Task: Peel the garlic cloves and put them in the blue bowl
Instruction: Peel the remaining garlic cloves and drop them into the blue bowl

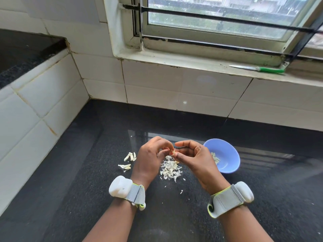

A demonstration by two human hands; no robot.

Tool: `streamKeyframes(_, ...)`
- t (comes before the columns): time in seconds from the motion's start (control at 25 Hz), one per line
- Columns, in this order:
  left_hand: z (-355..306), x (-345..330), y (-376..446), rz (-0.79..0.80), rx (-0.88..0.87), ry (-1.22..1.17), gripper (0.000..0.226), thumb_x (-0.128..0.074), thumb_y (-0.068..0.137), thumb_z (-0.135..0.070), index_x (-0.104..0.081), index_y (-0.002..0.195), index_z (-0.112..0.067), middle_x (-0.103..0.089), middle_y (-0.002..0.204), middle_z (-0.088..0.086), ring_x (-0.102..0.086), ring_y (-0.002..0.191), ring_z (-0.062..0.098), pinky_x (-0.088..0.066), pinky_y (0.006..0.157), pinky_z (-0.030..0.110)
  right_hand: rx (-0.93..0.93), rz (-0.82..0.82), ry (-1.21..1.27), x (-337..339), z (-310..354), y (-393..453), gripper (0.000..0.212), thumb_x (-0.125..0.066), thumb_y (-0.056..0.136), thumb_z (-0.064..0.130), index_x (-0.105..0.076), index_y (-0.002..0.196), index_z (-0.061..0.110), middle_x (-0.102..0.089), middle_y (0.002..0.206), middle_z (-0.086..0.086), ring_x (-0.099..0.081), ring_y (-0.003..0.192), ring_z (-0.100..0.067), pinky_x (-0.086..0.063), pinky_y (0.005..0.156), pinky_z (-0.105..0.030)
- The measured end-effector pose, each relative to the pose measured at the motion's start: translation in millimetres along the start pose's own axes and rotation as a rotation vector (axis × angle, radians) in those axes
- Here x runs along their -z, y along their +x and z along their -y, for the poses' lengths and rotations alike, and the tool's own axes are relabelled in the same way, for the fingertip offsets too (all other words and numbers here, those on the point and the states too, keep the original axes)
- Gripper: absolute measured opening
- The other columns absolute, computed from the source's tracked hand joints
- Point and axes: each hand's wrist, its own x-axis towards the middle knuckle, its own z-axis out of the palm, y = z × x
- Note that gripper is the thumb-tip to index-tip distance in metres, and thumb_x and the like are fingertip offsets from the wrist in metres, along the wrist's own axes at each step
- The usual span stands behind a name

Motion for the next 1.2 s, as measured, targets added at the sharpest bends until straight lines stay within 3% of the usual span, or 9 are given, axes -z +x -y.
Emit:
streamKeyframes(0.24,0.3,1.9,-0.4,-0.012,-0.014,-0.007,0.016,-0.072,0.077,-0.003,-0.067,0.077,-0.018,-0.062,0.079,-0.009,-0.060,0.075,0.008,-0.052,0.063,0.034,0.011,-0.002,-0.051,0.4,-0.8,0.8,0.028,-0.079,0.075,0.010,-0.068,0.101,0.008,-0.075,0.090,-0.013,-0.071,0.086,-0.025,-0.058,0.082,-0.037)
streamKeyframes(0.4,3.5,-0.1,-0.4,0.053,-0.012,-0.020,0.021,-0.059,0.081,-0.004,-0.058,0.082,-0.025,-0.058,0.084,-0.009,-0.058,0.079,0.012,-0.052,0.068,0.038,0.007,-0.001,-0.044,0.2,-0.2,-0.4,0.027,-0.078,0.077,0.008,-0.067,0.101,0.008,-0.075,0.088,-0.013,-0.071,0.084,-0.022,-0.058,0.078,-0.033)
streamKeyframes(0.64,1.2,-9.1,-5.2,0.042,0.010,-0.031,0.032,-0.046,0.076,0.002,-0.049,0.089,-0.027,-0.052,0.086,-0.005,-0.053,0.081,0.012,-0.050,0.072,0.038,-0.087,-0.010,0.214,-2.7,2.0,-0.4,0.032,-0.072,0.078,0.004,-0.065,0.109,0.008,-0.073,0.091,-0.014,-0.069,0.082,-0.018,-0.056,0.073,-0.025)
streamKeyframes(0.8,2.4,-11.8,-7.8,0.069,0.027,-0.044,0.038,-0.044,0.074,0.005,-0.048,0.092,-0.028,-0.050,0.088,-0.006,-0.053,0.082,0.014,-0.051,0.073,0.039,-0.162,0.002,0.389,-4.4,0.5,-0.3,0.022,-0.056,0.089,-0.006,-0.067,0.106,0.001,-0.072,0.090,-0.012,-0.068,0.079,-0.013,-0.056,0.072,-0.020)
streamKeyframes(1.08,8.8,-11.5,-13.0,0.083,0.067,0.036,0.034,-0.050,0.079,0.008,-0.050,0.091,-0.024,-0.050,0.086,-0.007,-0.051,0.080,0.014,-0.049,0.073,0.038,-0.256,-0.032,0.570,-1.0,4.4,-0.3,0.019,-0.053,0.091,-0.002,-0.064,0.106,-0.003,-0.070,0.094,-0.016,-0.070,0.081,-0.018,-0.059,0.071,-0.022)
streamKeyframes(1.2,8.9,-12.9,-13.0,0.082,0.118,0.091,0.018,-0.056,0.087,0.000,-0.058,0.090,-0.017,-0.057,0.087,-0.006,-0.054,0.081,0.013,-0.047,0.075,0.033,-0.256,-0.037,0.587,-0.3,4.8,0.3,0.024,-0.060,0.081,-0.001,-0.063,0.105,-0.003,-0.071,0.089,-0.013,-0.071,0.082,-0.019,-0.059,0.070,-0.022)
